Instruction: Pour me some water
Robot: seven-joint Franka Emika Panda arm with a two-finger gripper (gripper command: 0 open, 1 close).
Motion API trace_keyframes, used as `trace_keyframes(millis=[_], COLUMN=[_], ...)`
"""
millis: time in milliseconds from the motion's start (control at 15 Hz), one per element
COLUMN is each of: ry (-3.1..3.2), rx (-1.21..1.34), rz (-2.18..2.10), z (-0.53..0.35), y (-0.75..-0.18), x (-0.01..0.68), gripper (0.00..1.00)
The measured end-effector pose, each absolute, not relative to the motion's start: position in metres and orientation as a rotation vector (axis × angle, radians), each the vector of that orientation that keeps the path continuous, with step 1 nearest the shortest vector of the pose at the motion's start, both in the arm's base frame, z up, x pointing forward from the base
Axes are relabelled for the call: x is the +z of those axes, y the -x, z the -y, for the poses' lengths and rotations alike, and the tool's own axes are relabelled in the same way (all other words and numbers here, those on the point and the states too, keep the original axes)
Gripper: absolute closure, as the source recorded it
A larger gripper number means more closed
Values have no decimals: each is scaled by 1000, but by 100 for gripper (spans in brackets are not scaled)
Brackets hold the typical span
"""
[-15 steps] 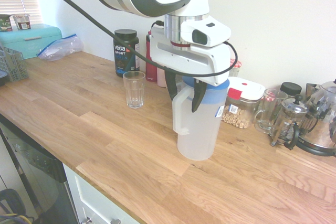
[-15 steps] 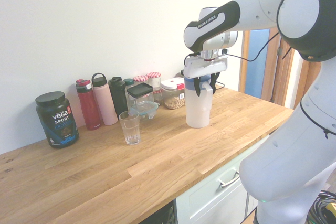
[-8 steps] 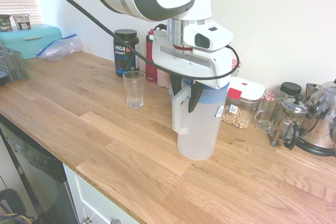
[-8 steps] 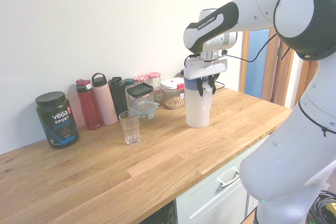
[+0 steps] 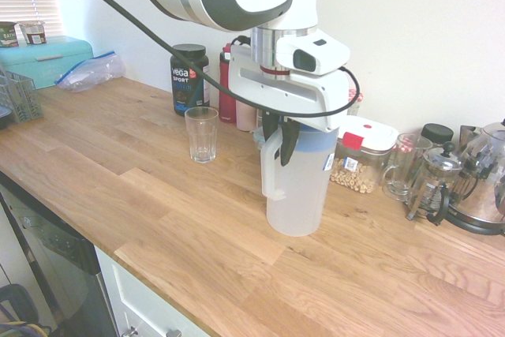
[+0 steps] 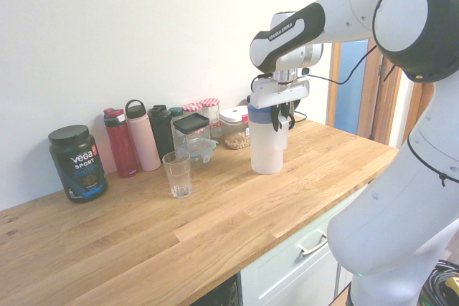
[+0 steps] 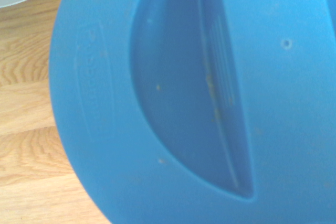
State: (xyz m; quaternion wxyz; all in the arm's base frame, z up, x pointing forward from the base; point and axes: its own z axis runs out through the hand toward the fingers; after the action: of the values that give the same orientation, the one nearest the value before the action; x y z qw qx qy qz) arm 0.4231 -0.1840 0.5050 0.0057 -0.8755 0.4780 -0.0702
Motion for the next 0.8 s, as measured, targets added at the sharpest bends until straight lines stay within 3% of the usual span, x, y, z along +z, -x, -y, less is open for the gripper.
trace_keyframes(millis=[400,800], ry=[2857,3079], rx=[-220,-219], rz=[-1248,-725], z=[171,88], y=[-413,-428], x=[566,605], gripper=[100,100])
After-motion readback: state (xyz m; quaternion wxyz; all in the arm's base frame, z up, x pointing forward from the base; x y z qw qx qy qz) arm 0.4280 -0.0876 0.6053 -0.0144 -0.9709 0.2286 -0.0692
